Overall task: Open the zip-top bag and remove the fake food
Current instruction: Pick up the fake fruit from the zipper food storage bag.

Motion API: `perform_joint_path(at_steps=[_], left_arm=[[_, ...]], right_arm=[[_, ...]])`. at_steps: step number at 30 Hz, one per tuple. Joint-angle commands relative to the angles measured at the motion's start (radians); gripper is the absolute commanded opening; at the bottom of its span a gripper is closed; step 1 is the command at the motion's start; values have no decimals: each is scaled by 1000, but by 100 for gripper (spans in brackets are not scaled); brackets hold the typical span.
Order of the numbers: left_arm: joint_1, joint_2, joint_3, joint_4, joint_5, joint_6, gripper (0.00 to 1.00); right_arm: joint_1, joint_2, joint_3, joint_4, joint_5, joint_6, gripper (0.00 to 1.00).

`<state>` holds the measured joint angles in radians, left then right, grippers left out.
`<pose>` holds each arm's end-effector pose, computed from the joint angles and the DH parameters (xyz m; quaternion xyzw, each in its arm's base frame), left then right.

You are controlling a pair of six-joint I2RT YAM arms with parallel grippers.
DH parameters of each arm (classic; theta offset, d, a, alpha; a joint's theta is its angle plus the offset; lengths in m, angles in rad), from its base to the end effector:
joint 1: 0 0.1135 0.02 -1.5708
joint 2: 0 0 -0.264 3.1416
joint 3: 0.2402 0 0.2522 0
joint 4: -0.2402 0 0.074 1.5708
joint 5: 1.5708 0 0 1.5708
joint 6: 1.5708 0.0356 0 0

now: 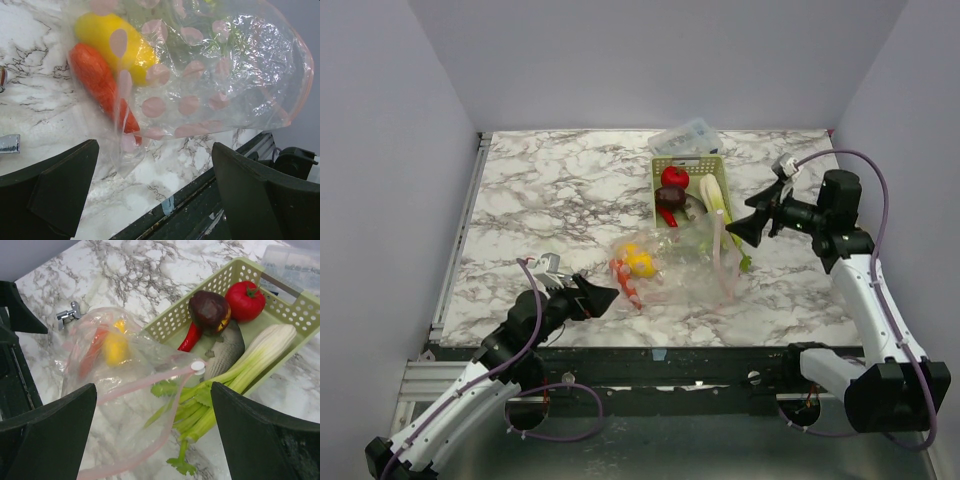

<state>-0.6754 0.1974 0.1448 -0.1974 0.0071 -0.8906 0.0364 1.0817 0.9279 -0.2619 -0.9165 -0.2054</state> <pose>0.0897 -0.0722 0.1852 -0.0826 0.7854 -0.4347 0.4328 0.2336 0.0368 0.3297 -0.3304 0.7168 0.3280 0.5192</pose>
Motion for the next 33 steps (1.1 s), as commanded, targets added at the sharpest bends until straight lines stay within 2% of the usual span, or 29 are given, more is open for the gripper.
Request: perform_joint_path(at_steps=[1,11,19,25,28,33], left_arm=[[5,-12,-16,8,1,-7,99],[5,-53,-38,4,-24,-23,99],[5,-65,-55,18,-16,-38,99],[6,-32,-69,88,-8,-56,99],[6,-9,-86,155,32,-85,99],[7,28,-102,231,21,-117,99]], right_arm=[[-64,-50,-45,-71,-128,-6,97],[-73,-86,-116,-175,-154,-104,92],[-73,-41,-148,-296,-189,-227,79],[-72,8,-146,-343,-234,-297,70],[-63,33,-144,-341,-243,-302,69],[-37,82,-138,-305,-244,-282,68]])
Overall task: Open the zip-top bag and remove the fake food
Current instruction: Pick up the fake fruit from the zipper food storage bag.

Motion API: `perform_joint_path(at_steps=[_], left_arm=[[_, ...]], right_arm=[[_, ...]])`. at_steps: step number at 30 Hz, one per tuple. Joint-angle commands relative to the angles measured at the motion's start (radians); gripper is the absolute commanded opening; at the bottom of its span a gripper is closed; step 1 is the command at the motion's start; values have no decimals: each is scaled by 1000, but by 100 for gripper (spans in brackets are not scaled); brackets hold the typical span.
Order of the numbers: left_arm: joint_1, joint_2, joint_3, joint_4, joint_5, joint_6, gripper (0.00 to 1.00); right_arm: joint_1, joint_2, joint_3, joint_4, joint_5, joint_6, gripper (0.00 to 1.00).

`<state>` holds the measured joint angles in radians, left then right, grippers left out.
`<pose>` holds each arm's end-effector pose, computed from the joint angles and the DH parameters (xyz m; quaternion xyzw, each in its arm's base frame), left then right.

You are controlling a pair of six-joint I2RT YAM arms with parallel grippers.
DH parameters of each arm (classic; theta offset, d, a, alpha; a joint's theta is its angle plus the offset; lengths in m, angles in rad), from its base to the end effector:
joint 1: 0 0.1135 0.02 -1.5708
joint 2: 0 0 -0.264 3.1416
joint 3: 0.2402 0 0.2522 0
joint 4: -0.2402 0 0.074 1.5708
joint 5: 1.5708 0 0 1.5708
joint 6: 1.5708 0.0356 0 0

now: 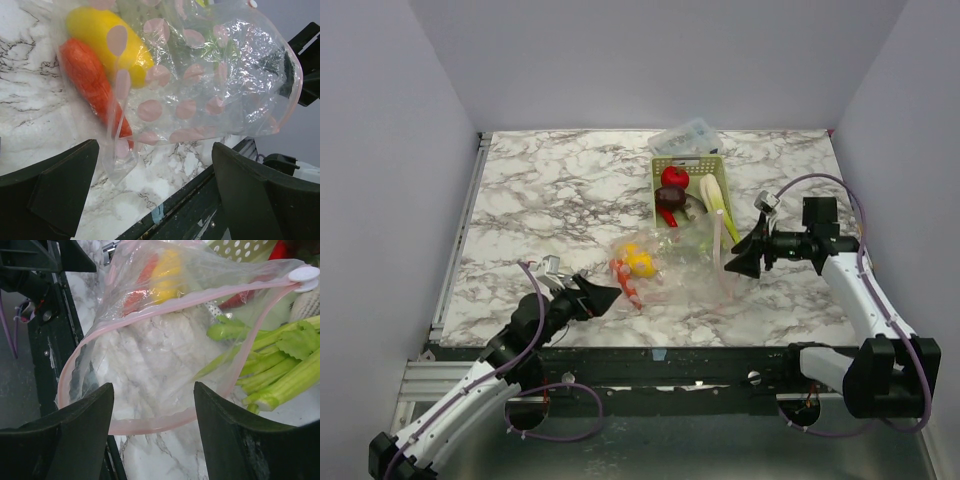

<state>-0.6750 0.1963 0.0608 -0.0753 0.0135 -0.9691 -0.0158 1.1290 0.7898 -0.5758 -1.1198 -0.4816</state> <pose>0.0927 -0.0748 0.1684 -0.1097 0.7698 -0.4642 0.4242 0.2132 0.0287 0.2563 -0.3516 0.7410 0.4202 0.3882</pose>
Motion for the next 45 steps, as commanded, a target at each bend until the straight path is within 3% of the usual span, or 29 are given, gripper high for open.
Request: perform_joint_path(at_steps=[1,11,21,31,33,36,40,45], left_arm=[[7,35,-19,115,7,-41,99],[52,240,-17,287,8,-71,99],[150,504,50,367,78,-30,94],[223,687,129,466,164,77,87],[238,671,153,453,176,107,88],[267,665,208,360,171,148,98],[344,746,264,311,241,159,99],[395,901,323,371,332,146,99]], right_arm=[[16,43,1,26,-37,7,67],[209,120,9,236,32,176,67],[373,238,28,309,128,225,67],[431,255,1,418,186,259,68],[432,254,0,423,184,261,68],[431,253,-16,438,183,264,68],[431,257,-22,447,181,267,68],[437,268,-28,477,183,282,68]])
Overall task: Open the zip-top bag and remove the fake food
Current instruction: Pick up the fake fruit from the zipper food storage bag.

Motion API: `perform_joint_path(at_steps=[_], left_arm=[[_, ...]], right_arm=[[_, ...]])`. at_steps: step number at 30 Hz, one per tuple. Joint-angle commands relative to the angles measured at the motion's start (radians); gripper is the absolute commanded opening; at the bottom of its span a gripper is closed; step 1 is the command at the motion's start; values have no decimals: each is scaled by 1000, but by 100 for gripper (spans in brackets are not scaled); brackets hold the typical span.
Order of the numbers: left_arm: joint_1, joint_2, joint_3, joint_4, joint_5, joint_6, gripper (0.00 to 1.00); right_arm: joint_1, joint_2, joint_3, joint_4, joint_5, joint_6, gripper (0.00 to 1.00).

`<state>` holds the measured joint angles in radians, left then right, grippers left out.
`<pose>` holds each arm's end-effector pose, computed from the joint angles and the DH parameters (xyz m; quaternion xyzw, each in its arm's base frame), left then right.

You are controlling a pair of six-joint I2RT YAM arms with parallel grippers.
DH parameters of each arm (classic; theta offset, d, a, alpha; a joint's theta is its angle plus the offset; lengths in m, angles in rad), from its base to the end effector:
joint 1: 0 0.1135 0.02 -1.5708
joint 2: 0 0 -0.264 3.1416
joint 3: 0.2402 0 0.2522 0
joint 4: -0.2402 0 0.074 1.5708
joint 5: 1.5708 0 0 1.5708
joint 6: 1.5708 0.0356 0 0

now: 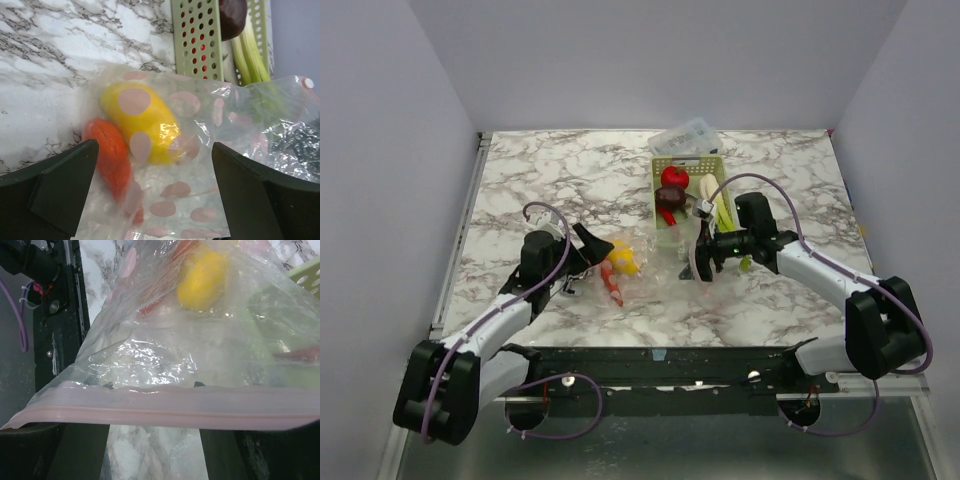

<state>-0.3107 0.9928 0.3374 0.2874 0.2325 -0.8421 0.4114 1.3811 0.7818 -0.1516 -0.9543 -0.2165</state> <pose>0.1954 -0.0714 0.1938 -0.1517 0.8075 -0.3865 0.4191 0.2409 0.1368 0.2196 -0.4257 0.7184 0.4536 0.3114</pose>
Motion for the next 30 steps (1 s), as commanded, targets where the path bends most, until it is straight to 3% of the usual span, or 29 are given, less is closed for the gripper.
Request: perform_joint_path(at_steps=[1,7,16,26,30], left_arm=[[33,139,67,16,126,19,98],[35,309,177,-22,160,35,94],[35,477,219,-20,215,60,65],[25,498,200,18,275,77,48],[4,502,182,46,299,66,37]], right_arm=[[16,20,-21,61,24,19,68],[66,42,-25,79,51,5,68],[103,74,-18,103,83,-18,68],[166,145,-1,135,159,-23,69],[184,170,27,126,161,-12,71]])
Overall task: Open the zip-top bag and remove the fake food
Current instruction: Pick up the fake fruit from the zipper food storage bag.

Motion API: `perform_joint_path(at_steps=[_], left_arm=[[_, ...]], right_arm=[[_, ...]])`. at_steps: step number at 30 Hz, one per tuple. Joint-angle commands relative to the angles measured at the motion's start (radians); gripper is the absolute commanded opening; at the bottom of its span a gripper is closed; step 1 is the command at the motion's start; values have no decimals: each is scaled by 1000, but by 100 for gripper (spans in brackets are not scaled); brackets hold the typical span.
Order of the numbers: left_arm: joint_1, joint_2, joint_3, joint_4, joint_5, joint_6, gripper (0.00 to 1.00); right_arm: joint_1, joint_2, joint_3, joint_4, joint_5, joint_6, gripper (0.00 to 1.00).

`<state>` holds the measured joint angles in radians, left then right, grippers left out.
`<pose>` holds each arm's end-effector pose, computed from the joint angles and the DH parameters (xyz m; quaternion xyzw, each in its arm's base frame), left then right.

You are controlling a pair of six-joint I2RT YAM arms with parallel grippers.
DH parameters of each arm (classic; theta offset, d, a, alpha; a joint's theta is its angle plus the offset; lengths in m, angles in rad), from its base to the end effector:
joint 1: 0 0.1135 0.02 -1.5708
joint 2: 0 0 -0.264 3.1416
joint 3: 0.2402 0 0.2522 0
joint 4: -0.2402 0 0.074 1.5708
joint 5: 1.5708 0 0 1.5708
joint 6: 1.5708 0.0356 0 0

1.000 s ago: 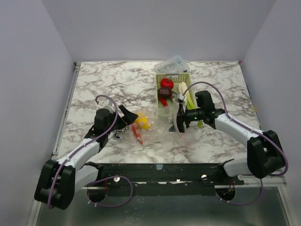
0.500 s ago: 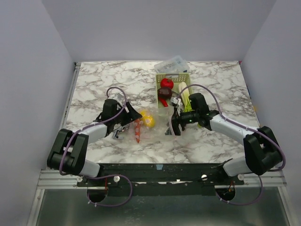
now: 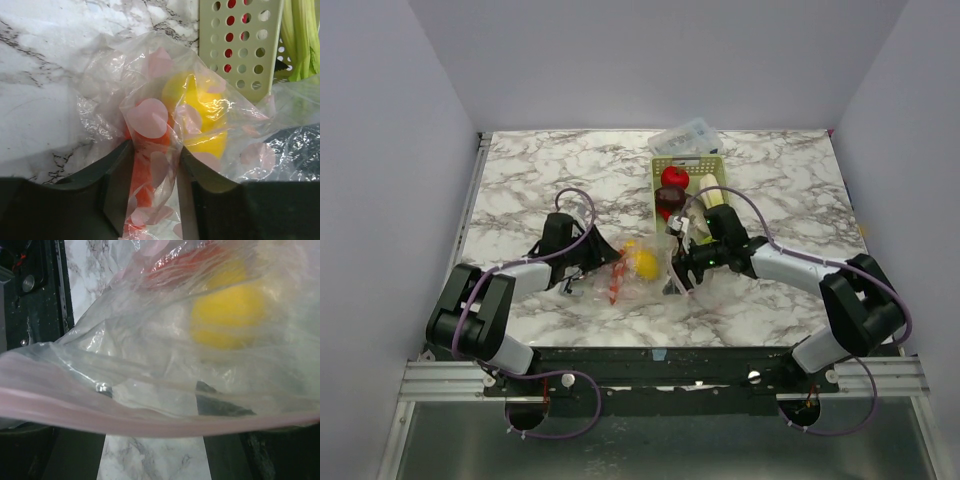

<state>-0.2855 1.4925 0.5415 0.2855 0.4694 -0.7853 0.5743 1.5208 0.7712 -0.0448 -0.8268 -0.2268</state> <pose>0.2580 -0.0925 0.1469 -0.1178 0.8726 -0.3969 0.2591 0.2341 0.1826 0.1842 -0.4705 0.7212 0.4262 0.2771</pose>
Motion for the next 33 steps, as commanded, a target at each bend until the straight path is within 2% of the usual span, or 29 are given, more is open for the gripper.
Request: perform_joint_path(at_steps=[1,7,13,24,26,27,33], left_arm=[[-28,2,-30,59,67,2,36],[-73,-11,-78,106,66,-36,35],[-122,-35,-114,143,53,-75,33],[-199,-25,-155,256,38,-165,27],[-208,-21,-156,269,37,-174,26],[-212,-19,-156,276,38,-178,26],[-240,-9,-154,309,41,-200,23]], right_arm=[[26,37,45,19,35,4,71],[34,52,61,36,95,41,73],[38,69,58,36,145,70,82],[68,119,71,6,205,58,85],[74,129,75,-2,210,52,89],[76,134,76,-6,211,52,99],[89,150,82,-8,232,51,100]])
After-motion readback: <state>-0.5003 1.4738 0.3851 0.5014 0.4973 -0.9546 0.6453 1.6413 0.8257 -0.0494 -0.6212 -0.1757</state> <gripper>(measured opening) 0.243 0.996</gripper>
